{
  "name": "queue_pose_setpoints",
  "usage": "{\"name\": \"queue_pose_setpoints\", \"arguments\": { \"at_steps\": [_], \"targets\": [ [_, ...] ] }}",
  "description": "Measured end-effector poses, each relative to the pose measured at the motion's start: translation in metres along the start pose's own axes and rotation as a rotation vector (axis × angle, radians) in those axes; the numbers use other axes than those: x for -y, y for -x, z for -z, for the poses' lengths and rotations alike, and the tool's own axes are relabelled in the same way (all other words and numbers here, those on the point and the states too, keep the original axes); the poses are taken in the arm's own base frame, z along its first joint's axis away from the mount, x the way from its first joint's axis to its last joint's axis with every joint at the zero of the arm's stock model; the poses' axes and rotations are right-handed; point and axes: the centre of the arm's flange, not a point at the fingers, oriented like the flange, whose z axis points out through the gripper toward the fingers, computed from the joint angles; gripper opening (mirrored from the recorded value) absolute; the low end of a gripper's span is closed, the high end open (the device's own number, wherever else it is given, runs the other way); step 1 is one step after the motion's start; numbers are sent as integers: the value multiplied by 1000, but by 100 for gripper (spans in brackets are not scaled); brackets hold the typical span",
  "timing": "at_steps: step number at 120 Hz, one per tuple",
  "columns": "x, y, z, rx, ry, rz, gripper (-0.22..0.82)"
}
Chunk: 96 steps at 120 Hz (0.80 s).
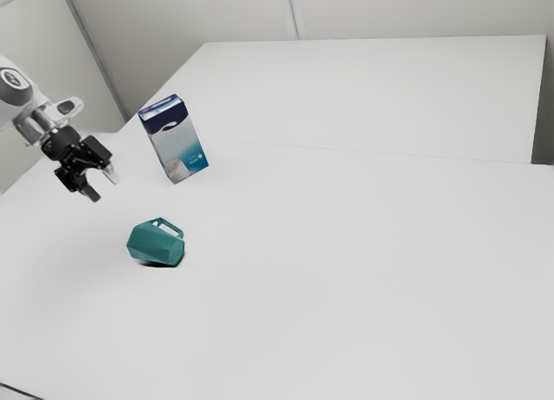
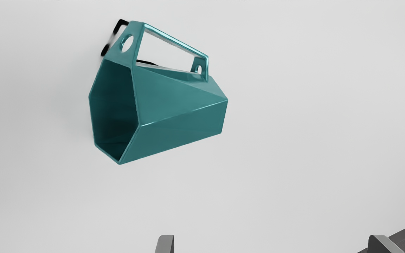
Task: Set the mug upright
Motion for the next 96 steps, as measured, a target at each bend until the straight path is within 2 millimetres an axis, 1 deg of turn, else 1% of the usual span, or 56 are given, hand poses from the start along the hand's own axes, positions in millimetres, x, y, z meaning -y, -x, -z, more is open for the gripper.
{"name": "queue_pose_setpoints", "arguments": {
  "at_steps": [7, 12, 28, 33, 41, 50, 61, 69, 85, 96],
  "targets": [
    [22, -4, -10, 2, 34, -6, 60],
    [31, -7, -15, 0, 51, -18, 60],
    [49, -16, -32, -16, 70, -66, 60],
    [54, -16, -38, -23, 75, -76, 60],
    [66, -13, -54, -36, 97, -77, 60],
    [74, -12, -66, -63, 117, -82, 60],
    [80, -13, -77, -91, 133, -93, 60],
    [84, -13, -89, -100, 153, -95, 60],
    [82, -13, -107, -120, 200, -108, 60],
    [78, -15, -111, -130, 216, -127, 60]
  ]
}}
